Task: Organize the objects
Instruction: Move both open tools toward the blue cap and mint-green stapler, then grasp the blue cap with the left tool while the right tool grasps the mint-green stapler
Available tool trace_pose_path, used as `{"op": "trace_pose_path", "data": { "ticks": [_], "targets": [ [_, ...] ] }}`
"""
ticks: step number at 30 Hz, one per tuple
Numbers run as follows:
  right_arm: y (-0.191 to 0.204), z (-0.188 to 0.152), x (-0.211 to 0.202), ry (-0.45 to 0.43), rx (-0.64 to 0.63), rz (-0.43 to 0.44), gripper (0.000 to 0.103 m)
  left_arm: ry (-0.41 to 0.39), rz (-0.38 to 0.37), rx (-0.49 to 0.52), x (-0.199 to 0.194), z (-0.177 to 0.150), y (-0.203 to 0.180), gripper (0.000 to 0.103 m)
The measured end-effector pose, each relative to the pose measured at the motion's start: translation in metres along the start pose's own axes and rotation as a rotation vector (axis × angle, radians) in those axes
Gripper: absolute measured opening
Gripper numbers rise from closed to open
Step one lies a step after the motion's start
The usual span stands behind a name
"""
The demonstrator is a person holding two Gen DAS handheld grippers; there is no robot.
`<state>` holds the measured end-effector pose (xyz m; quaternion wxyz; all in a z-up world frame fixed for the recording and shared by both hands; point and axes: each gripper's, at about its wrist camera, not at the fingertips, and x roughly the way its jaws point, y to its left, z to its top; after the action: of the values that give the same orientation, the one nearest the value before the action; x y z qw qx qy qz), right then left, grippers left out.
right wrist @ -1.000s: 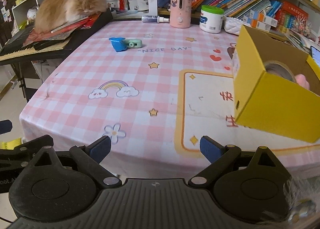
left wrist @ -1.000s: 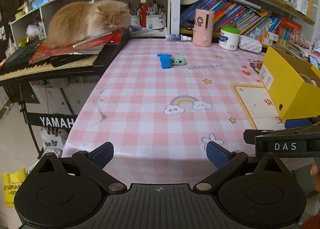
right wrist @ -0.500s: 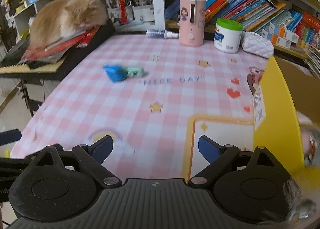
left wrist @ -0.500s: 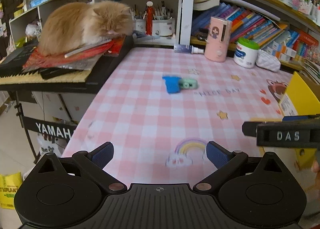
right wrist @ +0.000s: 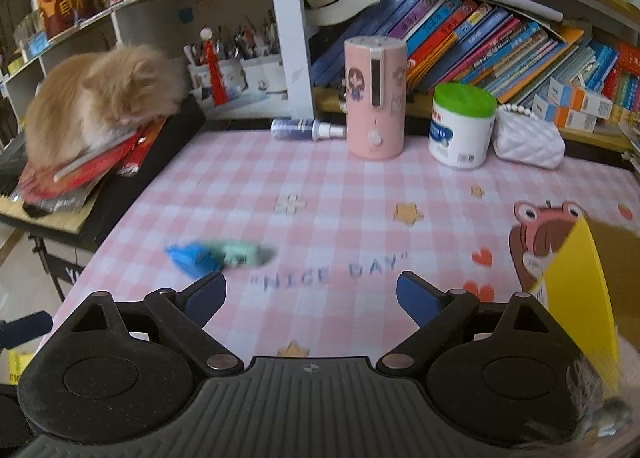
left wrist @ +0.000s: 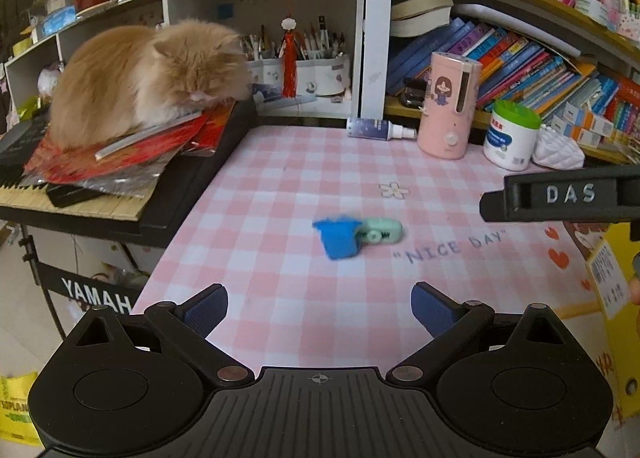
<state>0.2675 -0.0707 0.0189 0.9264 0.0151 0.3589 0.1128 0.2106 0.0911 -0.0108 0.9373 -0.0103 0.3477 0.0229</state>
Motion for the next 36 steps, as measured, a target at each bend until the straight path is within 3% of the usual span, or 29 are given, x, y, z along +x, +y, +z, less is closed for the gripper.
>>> {"op": "trace_pose_path", "data": {
  "ticks": [13, 20, 26, 36],
  "targets": [
    [-0.011, 0.022, 0.036, 0.020, 0.017, 0.003, 0.093, 0.058, -0.018, -0.022, 0.069, 0.015, -0.006, 0.068],
    [-0.007, 0.024, 0.053, 0.042, -0.005, 0.023, 0.093, 0.075, -0.019, -0.044, 0.100, 0.023, -0.006, 0.060],
    [-0.001, 0.026, 0.064, 0.054, -0.042, 0.041, 0.093, 0.081, -0.036, -0.071, 0.114, 0.027, -0.003, 0.028],
    [0.027, 0.026, 0.095, 0.107, -0.079, 0.122, 0.093, 0.067, 0.022, -0.177, 0.072, 0.008, 0.042, 0.026]
  ]
}}
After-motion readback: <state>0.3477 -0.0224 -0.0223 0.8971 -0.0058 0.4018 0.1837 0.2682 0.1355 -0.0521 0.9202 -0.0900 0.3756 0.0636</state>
